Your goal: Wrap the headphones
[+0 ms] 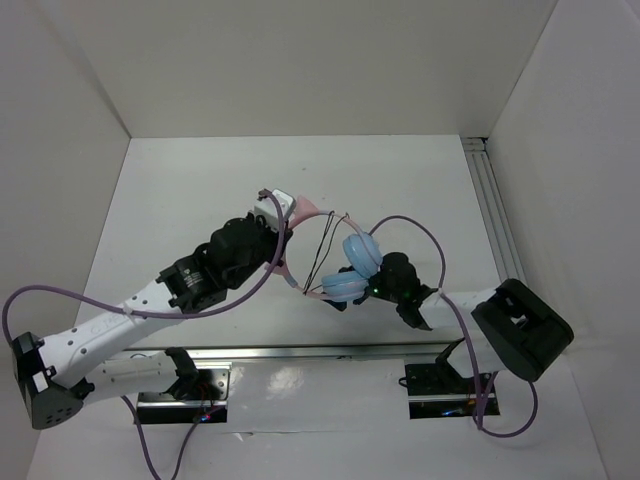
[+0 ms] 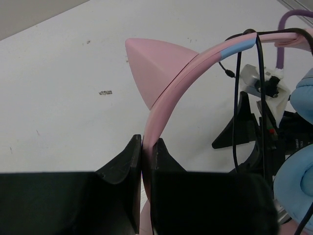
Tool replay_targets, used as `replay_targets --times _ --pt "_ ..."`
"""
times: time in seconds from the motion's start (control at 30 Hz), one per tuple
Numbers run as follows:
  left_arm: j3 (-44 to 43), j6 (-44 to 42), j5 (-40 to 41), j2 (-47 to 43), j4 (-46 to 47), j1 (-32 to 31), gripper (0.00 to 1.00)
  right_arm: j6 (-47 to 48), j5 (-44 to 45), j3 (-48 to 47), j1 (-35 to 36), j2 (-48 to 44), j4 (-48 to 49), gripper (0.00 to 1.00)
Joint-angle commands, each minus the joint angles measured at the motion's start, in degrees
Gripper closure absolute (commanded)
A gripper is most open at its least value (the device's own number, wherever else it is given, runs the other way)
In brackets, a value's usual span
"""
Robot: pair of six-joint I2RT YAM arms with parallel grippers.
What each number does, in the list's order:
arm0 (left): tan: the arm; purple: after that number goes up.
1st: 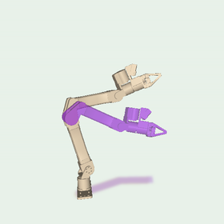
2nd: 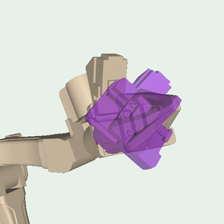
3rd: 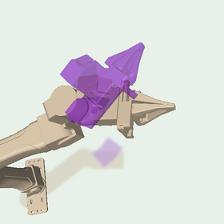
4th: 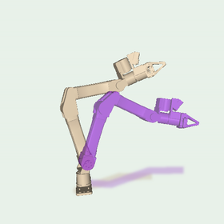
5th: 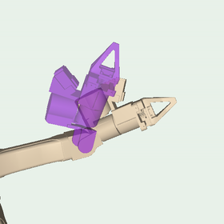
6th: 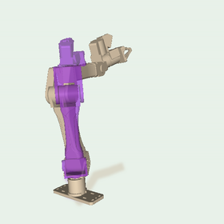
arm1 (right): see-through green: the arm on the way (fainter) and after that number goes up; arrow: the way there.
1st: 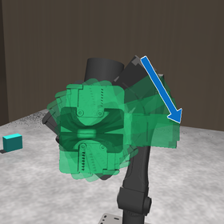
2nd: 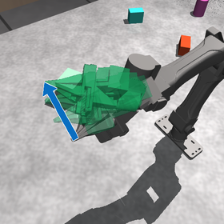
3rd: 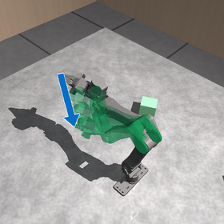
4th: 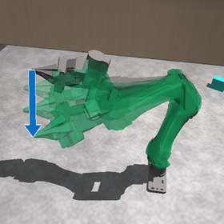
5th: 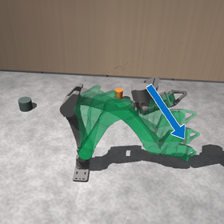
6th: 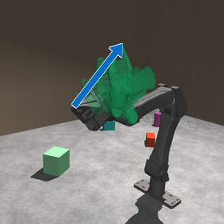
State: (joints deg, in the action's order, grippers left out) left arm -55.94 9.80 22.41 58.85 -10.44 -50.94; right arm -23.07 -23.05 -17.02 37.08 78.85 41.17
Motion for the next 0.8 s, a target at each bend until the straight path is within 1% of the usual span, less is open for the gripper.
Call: replay_targets --times 0.0,0.03,0.13,0.17,0.2,0.23,0.27,0.3,0.33,0.37,0.4,0.43,0.47,0.5,0.53,0.57,0.63,0.67,0.73,0.77 --pt "-0.3 4.6 1.2 -0.2 10.3 -0.3 1.0 -3.3 6.1 3.0 -0.3 -4.7 1.6 0.0" --pt "0.2 4.6 1.2 0.5 10.3 -0.3 1.0 -4.4 7.3 4.3 -0.3 -7.4 -0.6 0.0" --pt "0.2 5.1 1.2 1.0 11.6 0.2 1.0 -6.7 12.3 5.6 0.3 -11.6 -4.9 0.0" --pt "0.2 5.1 1.2 1.0 12.2 0.2 1.0 -7.6 14.0 6.2 0.3 -14.7 -7.0 0.0" --pt "0.2 5.1 1.2 1.6 12.2 0.2 1.0 -9.9 16.0 7.0 1.1 -16.6 -11.1 0.0" --pt "0.2 5.7 1.2 2.3 12.8 0.2 1.0 -11.0 21.1 7.0 2.4 -18.7 -13.5 0.0" --pt "0.2 5.8 1.9 2.3 12.8 0.2 1.0 -12.5 24.3 7.7 3.1 -23.8 -16.3 0.0" --pt "0.2 5.8 1.9 3.1 12.8 0.2 1.0 -15.2 27.6 8.2 4.0 -26.5 -22.4 0.0" --pt "0.2 6.4 3.1 4.0 12.8 0.2 1.0 -16.6 34.1 8.2 5.5 -29.3 -25.9 0.0" --pt "0.2 7.2 3.9 4.0 12.3 0.2 1.0 -17.8 37.3 8.2 6.3 -32.1 -29.3 0.0" --pt "0.2 7.2 5.5 4.8 12.3 -0.5 1.0 -18.8 40.2 7.5 7.1 -37.3 -36.2 0.0" --pt "0.2 8.3 6.2 4.8 11.8 -0.5 1.0 -20.7 43.1 6.9 8.4 -39.7 -39.8 0.0" --pt "0.2 8.3 7.0 5.3 11.8 -1.0 1.0 -22.1 49.0 6.2 9.1 -41.7 -43.4 0.0" --pt "0.2 8.8 7.6 5.3 11.8 -1.0 1.0 -23.4 51.8 4.6 9.1 -44.5 -47.0 0.0" --pt "0.9 8.8 7.6 5.3 11.8 -1.0 1.0 -25.3 54.1 3.8 9.7 -45.5 -53.1 0.0" --pt "0.9 9.7 7.6 5.3 11.8 -1.0 1.0 -25.4 56.8 3.0 9.7 -46.2 -55.2 0.0" --pt "0.9 10.2 7.6 5.3 11.1 -1.0 1.0 -24.3 57.3 1.9 9.7 -47.6 -57.0 0.0" --pt "0.9 11.0 6.9 5.3 9.8 -1.0 1.0 -20.8 57.3 1.4 9.7 -47.6 -55.9 0.0" --pt "-1.4 11.7 6.2 6.5 7.5 -1.0 1.0 -16.8 55.0 1.4 9.7 -48.4 -52.3 0.0" --pt "-2.3 13.0 6.2 6.5 6.2 -1.0 1.0 -12.7 54.5 1.4 9.7 -48.4 -50.8 0.0"
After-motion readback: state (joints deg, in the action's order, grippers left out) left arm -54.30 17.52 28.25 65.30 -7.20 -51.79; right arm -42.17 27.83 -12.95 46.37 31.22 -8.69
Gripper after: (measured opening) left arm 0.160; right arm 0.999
